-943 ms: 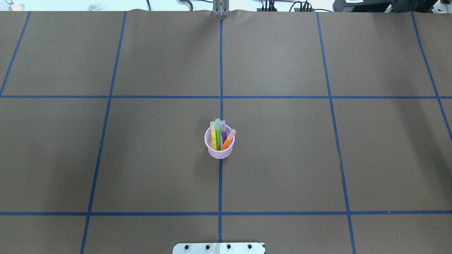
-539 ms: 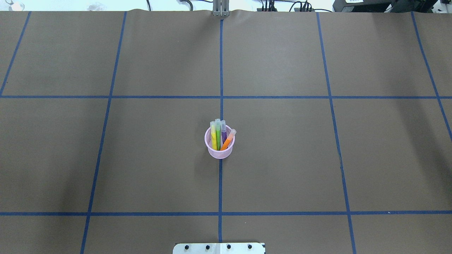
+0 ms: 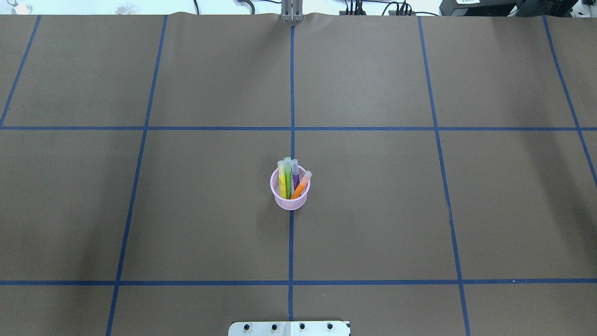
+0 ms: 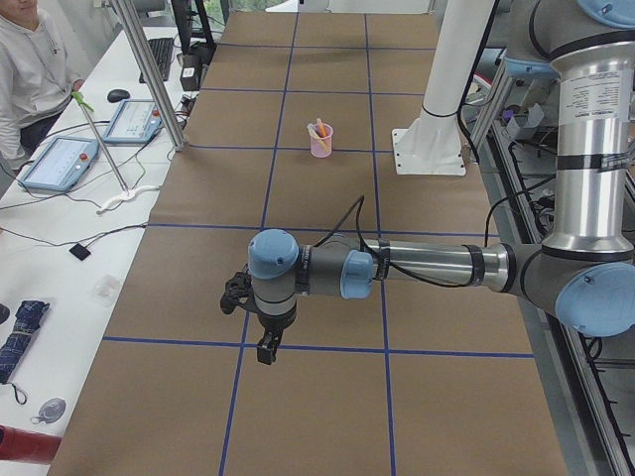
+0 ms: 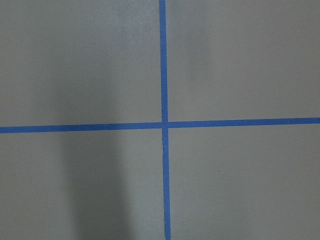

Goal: Collect pens into pen holder

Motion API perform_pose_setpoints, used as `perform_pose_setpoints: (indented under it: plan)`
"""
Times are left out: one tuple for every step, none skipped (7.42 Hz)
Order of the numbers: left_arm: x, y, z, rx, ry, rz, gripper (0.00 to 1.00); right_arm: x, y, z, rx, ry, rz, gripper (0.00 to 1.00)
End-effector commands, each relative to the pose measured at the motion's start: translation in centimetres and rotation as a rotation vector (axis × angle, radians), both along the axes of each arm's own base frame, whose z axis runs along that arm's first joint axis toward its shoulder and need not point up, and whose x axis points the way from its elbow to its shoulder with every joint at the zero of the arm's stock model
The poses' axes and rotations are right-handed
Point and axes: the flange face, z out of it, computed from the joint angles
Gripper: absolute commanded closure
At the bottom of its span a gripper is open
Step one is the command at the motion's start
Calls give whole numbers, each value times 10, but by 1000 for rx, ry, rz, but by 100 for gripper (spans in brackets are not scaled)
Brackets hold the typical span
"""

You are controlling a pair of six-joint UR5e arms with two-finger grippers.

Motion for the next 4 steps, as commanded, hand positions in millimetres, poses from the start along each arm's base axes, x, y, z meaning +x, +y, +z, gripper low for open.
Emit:
perform_pose_setpoints:
  plan:
    - [0,13,11,-25,-4,1,0,0,6,7,-16,0,3,0]
    - [1,14,10,-20,-3,4,0,0,6,6,-14,0,3,0]
    - [1,14,10,-19,-1,6,0,0,6,7,-16,0,3,0]
    - [1,14,13,-26,-1,6,0,0,6,9,-21,0,4,0]
